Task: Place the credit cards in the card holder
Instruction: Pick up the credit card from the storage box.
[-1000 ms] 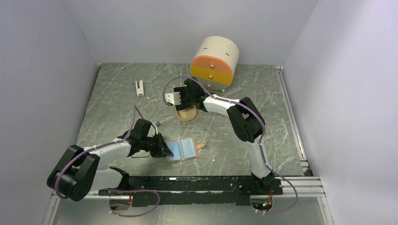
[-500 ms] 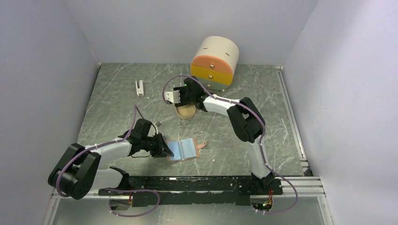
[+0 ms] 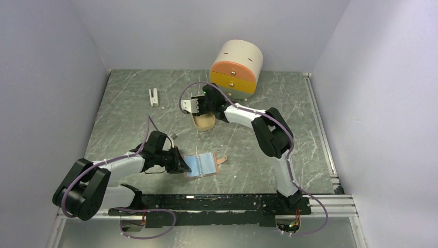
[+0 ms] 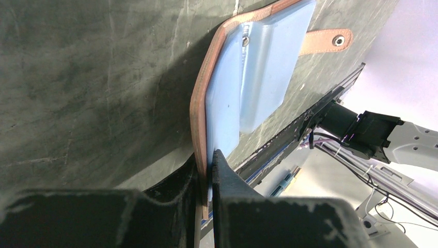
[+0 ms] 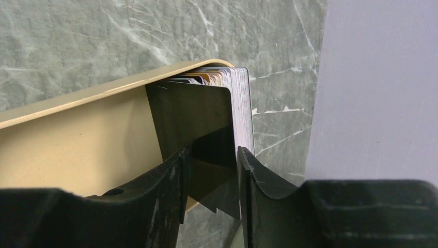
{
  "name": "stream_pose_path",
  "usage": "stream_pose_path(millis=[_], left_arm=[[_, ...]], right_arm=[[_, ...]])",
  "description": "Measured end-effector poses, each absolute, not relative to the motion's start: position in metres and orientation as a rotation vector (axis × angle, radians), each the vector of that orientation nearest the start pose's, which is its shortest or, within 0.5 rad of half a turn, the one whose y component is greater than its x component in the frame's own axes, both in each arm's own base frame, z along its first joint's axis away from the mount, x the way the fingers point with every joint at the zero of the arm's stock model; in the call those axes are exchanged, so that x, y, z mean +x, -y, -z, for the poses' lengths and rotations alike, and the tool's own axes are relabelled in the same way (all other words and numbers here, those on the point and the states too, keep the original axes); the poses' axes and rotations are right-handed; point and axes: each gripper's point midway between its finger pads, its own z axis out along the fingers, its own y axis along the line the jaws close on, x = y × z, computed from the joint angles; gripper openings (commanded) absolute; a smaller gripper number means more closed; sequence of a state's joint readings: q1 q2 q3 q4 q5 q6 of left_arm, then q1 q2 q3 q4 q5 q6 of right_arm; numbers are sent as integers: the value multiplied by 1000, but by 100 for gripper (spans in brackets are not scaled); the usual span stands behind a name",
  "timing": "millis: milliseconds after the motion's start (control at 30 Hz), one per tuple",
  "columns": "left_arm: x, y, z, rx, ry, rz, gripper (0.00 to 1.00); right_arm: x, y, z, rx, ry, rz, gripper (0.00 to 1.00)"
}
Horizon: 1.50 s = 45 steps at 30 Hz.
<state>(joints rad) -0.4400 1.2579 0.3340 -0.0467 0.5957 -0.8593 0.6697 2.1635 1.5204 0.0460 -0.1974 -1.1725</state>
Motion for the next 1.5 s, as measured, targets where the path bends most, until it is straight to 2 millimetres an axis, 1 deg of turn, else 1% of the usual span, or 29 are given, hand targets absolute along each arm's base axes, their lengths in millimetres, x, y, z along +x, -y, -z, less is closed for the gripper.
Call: stream_pose_path(millis=[100,233,367,533,600,700,833,933,1100,1267,1367,1500], left_arm=[[151,209,-24,-317,-2763,1199,13],[151,209,-25,-316,-2762,1199,13],[151,209,-25,-316,-2762,1200,13],[151,209,-25,-315,-2761,1201,13],[151,209,-25,-314,-2760,1203,13],[152,210,-25,-313,-2759,1205,13],[152,210,-24,-314,-2762,1204,13],[152,210,-22,-316,-2766,1204,14],[153,211,-23,-314,-2771,1210,13],[161,215,-29,-297,-2751,1220,11],[162,218,-30,-295,-2747,1242,10],[163,222,-30,-305,-2747,1282,9]], right_arm=[[472,-369,-80,-1784,-1212,76,31],[469,-368,-80,-1795,-1218,69,25],[462,-366,-84,-1808,-1224,48,13],[451,-361,-96,-1807,-1224,31,10],[448,-360,-100,-1808,-1222,26,7],[438,-356,-102,-1822,-1235,14,0],[420,-352,-100,-1838,-1261,-27,0],[403,-350,-104,-1823,-1292,-71,0],[381,-351,-126,-1714,-1367,-167,0],[355,-343,-145,-1509,-1492,-287,0],[346,-342,-157,-1383,-1577,-374,0],[335,-344,-177,-1216,-1672,-502,0]])
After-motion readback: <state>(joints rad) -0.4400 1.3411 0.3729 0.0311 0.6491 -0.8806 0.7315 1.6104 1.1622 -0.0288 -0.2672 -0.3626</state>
